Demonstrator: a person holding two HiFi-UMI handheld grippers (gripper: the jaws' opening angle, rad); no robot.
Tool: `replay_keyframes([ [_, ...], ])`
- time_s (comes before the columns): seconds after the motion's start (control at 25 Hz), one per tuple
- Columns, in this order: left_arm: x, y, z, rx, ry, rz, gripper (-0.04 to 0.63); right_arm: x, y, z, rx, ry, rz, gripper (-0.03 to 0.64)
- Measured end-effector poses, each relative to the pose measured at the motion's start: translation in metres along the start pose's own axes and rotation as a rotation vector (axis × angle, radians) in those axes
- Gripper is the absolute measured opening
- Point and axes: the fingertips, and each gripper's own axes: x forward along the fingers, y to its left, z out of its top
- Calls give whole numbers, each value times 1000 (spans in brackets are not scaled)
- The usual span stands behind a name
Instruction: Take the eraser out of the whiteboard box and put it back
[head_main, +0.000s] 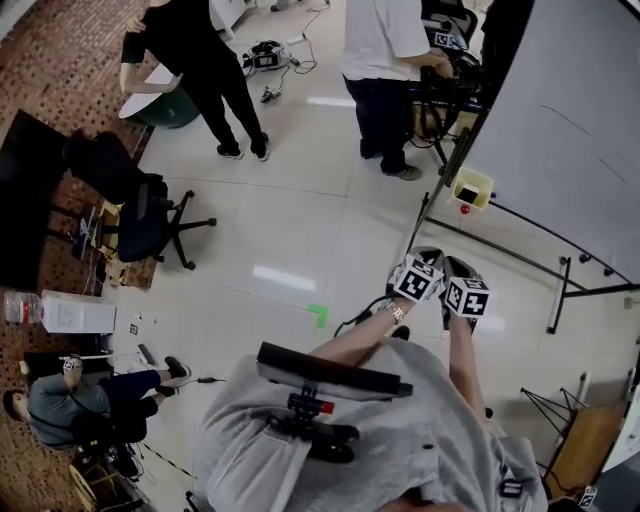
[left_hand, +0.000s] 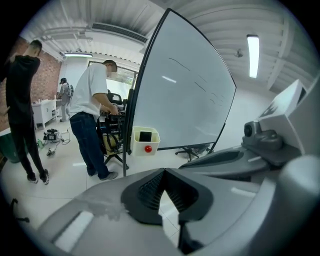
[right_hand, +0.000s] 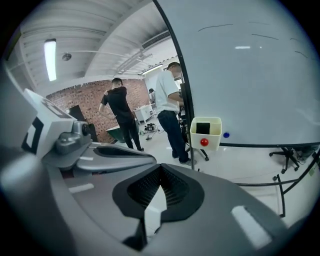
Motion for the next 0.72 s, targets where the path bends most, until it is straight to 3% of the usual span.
replay_keyframes([
  [0.72,-11,15,15,2,-27,-2,3,8,17,12,-18,-4,39,3],
])
